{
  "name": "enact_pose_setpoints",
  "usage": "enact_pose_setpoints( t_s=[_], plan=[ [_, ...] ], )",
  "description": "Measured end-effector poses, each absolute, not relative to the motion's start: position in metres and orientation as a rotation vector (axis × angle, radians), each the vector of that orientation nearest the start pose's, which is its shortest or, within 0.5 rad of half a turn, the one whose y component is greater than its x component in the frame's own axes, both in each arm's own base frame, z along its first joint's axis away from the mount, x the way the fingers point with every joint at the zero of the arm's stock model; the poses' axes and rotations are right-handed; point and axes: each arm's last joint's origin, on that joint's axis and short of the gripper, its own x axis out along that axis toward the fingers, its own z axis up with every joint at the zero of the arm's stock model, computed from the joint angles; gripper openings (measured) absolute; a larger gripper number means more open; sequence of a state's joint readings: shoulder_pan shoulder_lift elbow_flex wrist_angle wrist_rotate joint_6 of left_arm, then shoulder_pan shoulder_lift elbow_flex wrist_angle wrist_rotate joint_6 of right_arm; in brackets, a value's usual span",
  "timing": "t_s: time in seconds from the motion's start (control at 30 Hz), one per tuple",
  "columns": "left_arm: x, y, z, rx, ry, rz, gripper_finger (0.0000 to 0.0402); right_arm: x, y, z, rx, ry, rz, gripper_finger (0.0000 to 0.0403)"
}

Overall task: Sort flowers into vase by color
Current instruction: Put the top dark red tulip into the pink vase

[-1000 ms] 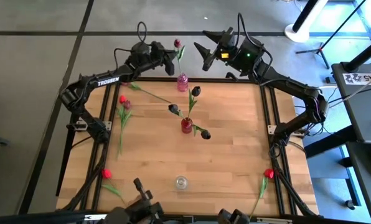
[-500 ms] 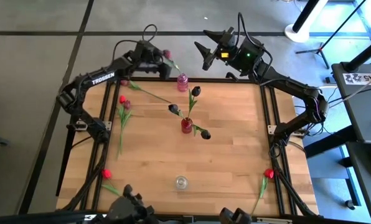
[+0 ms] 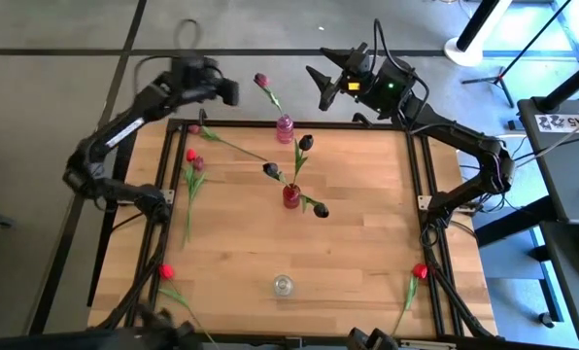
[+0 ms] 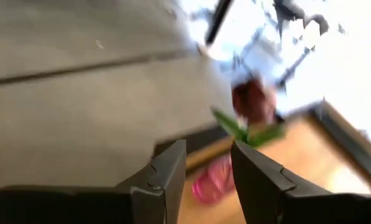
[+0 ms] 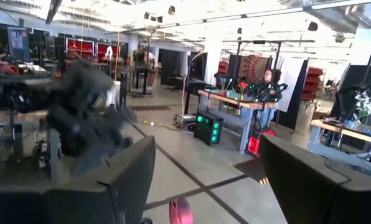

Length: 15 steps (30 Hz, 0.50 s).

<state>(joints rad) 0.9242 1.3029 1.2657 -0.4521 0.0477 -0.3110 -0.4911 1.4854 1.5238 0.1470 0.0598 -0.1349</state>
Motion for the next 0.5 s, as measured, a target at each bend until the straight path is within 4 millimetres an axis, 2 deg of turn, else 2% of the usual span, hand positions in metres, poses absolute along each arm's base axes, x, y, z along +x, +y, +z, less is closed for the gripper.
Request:
enact_pose_setpoints(
  t_s=[0.1, 0.2, 0.33, 0.43, 0.5],
  plan=[
    [0.151, 0.218, 0.378, -0.568, 0.196, 1.028, 0.0117, 0.289, -0.157, 0.459, -0.174, -0.156, -0.565, 0.0285],
    [0.141, 0.216, 0.369, -0.656, 0.047, 1.185, 0.0111, 0.285, -0.158, 0.461, -0.172, -0.156, -0.599, 0.0285],
    [0.136, 0.22, 0.325, -0.861, -0.109, 1.438, 0.0108, 0.278, -0.166, 0.461, -0.127, -0.158, -0.634, 0.0285],
    [0.132, 0.224, 0.289, -1.009, -0.195, 1.511, 0.0108, 0.273, -0.174, 0.458, -0.065, -0.138, -0.657, 0.0285],
    [0.13, 0.23, 0.266, -1.015, -0.174, 1.544, 0.0109, 0.271, -0.179, 0.455, -0.029, -0.119, -0.656, 0.0285]
  ],
)
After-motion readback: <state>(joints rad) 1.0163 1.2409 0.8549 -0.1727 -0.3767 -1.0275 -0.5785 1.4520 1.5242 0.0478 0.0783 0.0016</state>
